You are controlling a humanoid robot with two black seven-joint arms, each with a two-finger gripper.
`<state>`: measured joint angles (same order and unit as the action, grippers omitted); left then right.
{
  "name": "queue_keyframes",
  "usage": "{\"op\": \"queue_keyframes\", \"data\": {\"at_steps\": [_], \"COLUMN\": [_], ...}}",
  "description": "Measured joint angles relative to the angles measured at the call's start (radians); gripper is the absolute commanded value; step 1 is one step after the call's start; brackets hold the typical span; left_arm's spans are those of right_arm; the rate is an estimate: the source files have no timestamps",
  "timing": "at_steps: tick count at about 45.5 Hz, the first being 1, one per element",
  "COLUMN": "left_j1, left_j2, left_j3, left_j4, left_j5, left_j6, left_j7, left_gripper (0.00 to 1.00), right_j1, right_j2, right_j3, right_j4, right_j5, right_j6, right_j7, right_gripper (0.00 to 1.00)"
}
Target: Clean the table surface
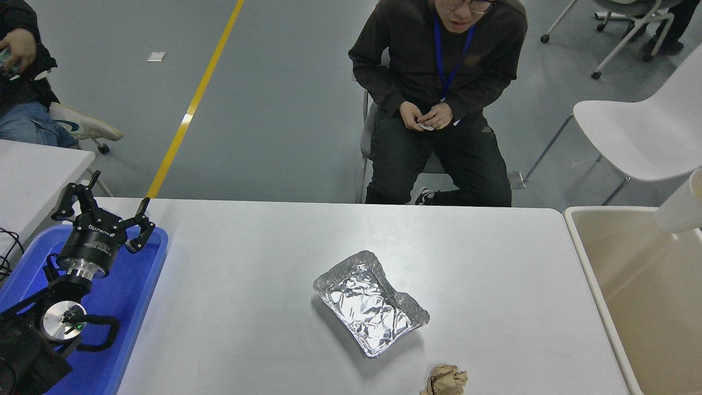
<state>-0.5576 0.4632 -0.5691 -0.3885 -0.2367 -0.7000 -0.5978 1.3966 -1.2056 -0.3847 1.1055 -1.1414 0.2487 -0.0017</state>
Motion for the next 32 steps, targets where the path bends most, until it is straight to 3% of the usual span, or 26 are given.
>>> {"op": "queue_keyframes", "data": {"at_steps": [32], "left_j1": [0.000], "left_j2": [0.000], "left_j3": [0.000], "left_j4": [0.000], "left_j5": [0.000], "left_j6": [0.000], "left_j7": [0.001], "left_gripper": [1.00], "right_j1": [-0.382], "right_j2": [0.339], "right_j3": [0.001], "right_j4": [-0.617], "right_j5": [0.137], "right_j6": [-0.102], "right_j7": [0.155], "right_gripper": [0.00]}}
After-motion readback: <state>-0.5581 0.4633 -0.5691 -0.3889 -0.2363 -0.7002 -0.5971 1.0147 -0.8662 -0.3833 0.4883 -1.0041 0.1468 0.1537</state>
